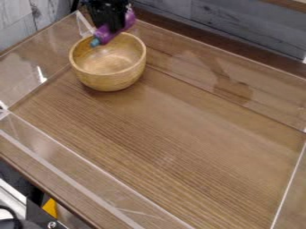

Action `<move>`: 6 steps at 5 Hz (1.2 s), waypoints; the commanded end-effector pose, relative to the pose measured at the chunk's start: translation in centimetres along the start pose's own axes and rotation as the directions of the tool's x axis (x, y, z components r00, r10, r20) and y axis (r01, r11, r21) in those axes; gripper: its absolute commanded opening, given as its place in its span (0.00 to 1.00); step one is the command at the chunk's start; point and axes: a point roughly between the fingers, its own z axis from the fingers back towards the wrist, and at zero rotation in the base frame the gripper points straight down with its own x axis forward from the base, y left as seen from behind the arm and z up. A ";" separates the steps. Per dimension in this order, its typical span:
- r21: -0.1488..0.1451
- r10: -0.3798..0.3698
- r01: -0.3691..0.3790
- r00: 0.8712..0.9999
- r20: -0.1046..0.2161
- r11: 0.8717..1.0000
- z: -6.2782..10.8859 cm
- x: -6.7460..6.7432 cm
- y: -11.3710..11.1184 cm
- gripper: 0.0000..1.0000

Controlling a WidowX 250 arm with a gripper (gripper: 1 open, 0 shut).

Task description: Remove the purple eggplant from inside the brown bowl and put it on the table

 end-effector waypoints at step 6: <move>0.018 -0.005 0.003 0.996 0.090 1.000 2.0 0.0 -1.6 0.00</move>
